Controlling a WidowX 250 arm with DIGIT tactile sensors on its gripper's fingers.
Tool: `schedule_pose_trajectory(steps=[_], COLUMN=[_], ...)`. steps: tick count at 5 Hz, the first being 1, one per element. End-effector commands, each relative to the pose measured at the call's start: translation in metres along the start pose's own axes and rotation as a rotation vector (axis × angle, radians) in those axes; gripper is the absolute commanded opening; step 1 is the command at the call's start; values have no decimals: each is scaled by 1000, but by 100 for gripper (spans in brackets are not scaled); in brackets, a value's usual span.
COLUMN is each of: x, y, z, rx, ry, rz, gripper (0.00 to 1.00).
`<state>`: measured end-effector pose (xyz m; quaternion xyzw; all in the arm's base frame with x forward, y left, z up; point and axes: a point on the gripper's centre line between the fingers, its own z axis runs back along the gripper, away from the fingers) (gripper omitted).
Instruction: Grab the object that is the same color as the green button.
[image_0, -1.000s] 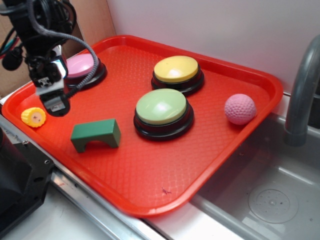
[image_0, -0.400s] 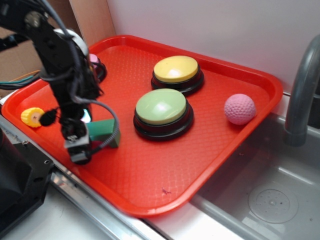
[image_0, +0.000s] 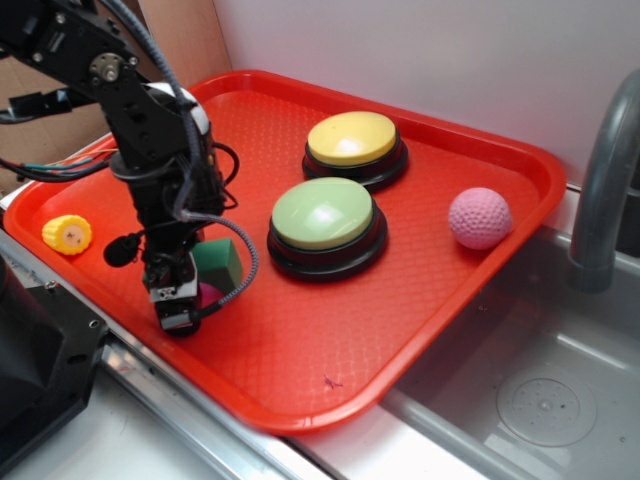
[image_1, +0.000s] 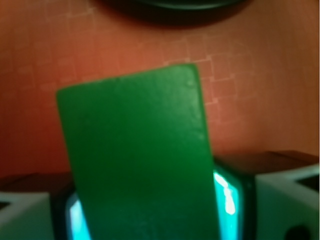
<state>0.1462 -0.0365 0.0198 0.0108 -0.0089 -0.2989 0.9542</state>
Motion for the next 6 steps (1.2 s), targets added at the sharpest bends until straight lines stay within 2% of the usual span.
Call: schedule_pose_trajectory(steps=[1, 2, 3, 4, 5, 6], x=[-15, -43, -47, -45, -46, -46], y=[21, 42, 64, 80, 84, 79], z=[70, 104, 125, 136, 139, 135], rx=[6, 41, 94, 122, 110, 94], ry=[-53, -53, -15, -14, -27, -13], rz=[146, 360, 477, 526, 549, 544], gripper=[0, 0, 0, 0, 0, 0])
